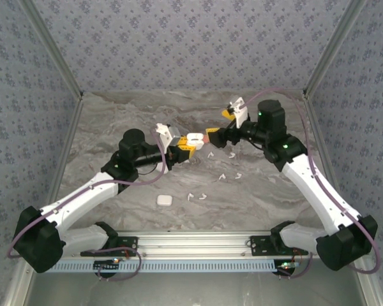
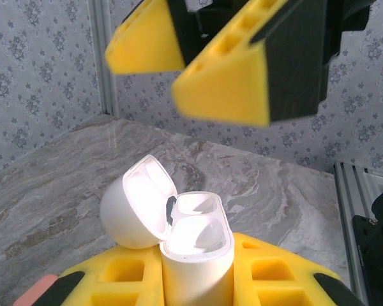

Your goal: Insert wireless bluetooth earbuds into charging case

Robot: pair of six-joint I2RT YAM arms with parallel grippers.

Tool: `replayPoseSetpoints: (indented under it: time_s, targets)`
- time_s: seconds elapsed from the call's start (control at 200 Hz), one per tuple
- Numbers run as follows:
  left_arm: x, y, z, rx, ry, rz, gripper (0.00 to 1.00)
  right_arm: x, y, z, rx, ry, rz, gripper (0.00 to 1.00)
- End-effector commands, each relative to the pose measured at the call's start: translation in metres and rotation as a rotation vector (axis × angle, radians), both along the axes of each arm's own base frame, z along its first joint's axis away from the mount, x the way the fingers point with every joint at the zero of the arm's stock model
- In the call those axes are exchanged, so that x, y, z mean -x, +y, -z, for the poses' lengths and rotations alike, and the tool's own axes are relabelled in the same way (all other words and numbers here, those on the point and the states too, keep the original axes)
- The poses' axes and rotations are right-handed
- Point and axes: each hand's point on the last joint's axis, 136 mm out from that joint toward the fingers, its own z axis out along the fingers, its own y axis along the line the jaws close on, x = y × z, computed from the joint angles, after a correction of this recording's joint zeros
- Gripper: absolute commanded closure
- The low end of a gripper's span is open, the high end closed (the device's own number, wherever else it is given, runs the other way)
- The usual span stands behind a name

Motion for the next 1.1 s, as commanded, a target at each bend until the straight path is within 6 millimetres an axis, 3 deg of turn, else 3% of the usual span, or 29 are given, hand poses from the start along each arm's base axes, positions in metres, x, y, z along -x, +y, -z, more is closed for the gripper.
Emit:
replayPoseSetpoints:
  time_s: [0.0,0.3,0.555,0.869,1.094]
  targets:
    - [0.001,0.003,-0.009,0.018,-0.057,-0.023,1.0,0.008,-0.02,0.008,-0.029,0.125,0.066,0.04]
    - [0.005,0.014,-0.009,0.039,-0.071,-0.065,1.0,-0.003,-0.07,0.126,0.134,0.573,0.375,0.05]
    - [0.009,0.021,-0.009,0.041,-0.072,-0.086,1.0,0.0,-0.095,0.202,0.282,0.798,0.542,0.16]
    - [0.009,0.022,-0.009,0.04,-0.073,-0.094,1.0,0.022,-0.125,0.269,0.446,0.96,0.67,0.35]
    - [0.009,0.021,-0.009,0.035,-0.07,-0.092,1.0,0.027,-0.121,0.295,0.456,1.05,0.664,0.47]
